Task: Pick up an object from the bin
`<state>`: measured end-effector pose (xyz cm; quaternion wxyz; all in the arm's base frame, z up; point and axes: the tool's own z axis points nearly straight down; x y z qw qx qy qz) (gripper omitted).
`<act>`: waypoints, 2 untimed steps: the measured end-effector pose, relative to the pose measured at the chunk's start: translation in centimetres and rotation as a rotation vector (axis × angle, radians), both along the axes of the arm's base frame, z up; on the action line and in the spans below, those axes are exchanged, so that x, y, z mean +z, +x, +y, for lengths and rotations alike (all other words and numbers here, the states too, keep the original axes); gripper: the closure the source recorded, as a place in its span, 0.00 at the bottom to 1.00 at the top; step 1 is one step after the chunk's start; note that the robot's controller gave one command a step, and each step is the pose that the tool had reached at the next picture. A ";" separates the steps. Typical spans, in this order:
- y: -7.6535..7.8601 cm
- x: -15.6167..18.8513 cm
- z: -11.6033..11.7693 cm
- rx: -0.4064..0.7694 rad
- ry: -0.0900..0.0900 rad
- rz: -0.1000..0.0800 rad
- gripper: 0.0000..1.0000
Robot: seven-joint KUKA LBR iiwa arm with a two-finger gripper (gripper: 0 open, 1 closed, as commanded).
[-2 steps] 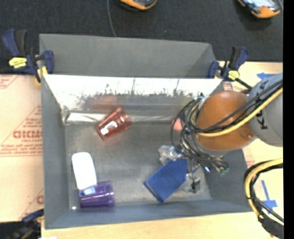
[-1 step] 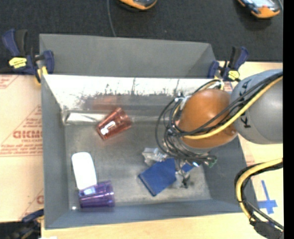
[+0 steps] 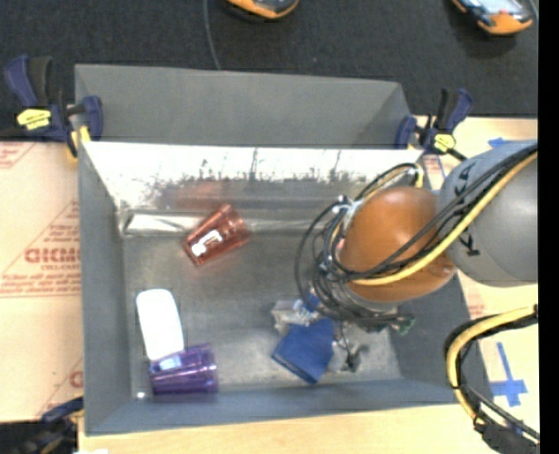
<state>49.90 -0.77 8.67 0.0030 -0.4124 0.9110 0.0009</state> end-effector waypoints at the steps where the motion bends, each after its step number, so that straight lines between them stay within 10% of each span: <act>1: 0.0 0.0 0.0 -0.001 0.000 0.000 1.00; 2: 0.2 1.8 -0.2 0.118 0.000 0.001 1.00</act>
Offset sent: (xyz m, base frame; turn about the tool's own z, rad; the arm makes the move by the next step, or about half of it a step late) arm 0.0053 -0.0028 0.0336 -0.1949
